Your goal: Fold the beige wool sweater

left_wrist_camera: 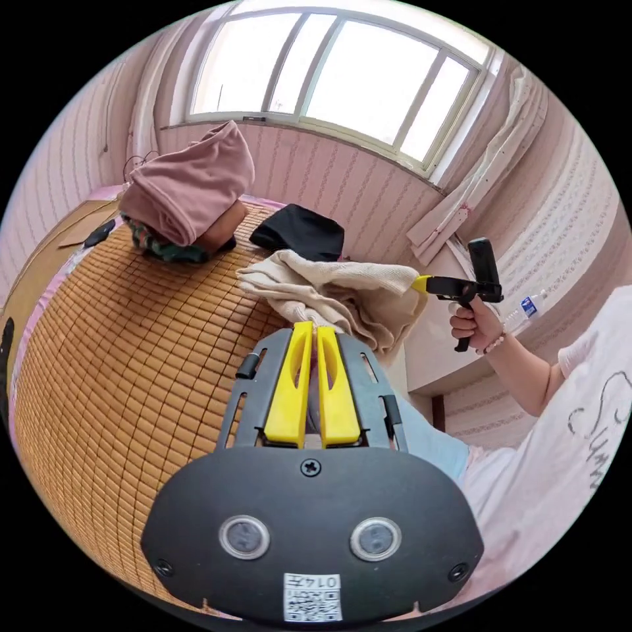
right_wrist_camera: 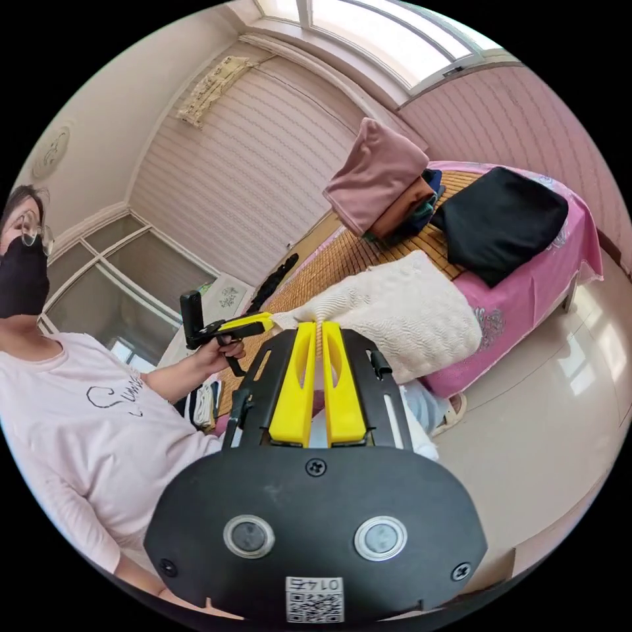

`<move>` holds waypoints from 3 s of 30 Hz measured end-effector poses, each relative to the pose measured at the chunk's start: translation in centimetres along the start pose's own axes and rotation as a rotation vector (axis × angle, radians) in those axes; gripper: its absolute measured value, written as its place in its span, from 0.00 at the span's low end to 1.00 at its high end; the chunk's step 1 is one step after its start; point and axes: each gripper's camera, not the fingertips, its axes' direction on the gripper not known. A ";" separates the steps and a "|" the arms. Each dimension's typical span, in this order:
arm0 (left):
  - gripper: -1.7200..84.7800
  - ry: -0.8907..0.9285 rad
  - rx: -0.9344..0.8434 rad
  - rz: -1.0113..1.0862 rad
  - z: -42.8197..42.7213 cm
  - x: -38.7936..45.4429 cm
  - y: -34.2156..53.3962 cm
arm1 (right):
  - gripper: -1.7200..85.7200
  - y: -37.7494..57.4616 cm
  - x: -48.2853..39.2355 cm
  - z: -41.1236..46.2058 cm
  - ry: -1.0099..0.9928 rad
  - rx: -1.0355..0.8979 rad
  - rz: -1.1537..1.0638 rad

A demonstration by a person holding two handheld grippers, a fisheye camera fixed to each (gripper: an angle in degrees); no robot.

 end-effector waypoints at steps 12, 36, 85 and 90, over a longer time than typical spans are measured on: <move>0.01 -0.039 0.054 -0.311 -4.4 1.4 17.5 | 0.05 2.8 -3.2 1.5 0.262 -0.362 0.011; 0.01 0.152 -0.012 -0.447 -1.1 -5.2 17.9 | 0.05 2.7 -5.6 4.8 0.532 -0.445 -0.146; 0.01 0.301 0.181 -0.568 -21.6 -0.3 30.4 | 0.04 8.7 -7.0 -10.3 0.027 -0.062 -0.007; 0.01 0.171 0.398 -0.403 -31.8 3.5 29.7 | 0.03 5.3 -13.9 -9.7 -0.057 -0.023 -0.284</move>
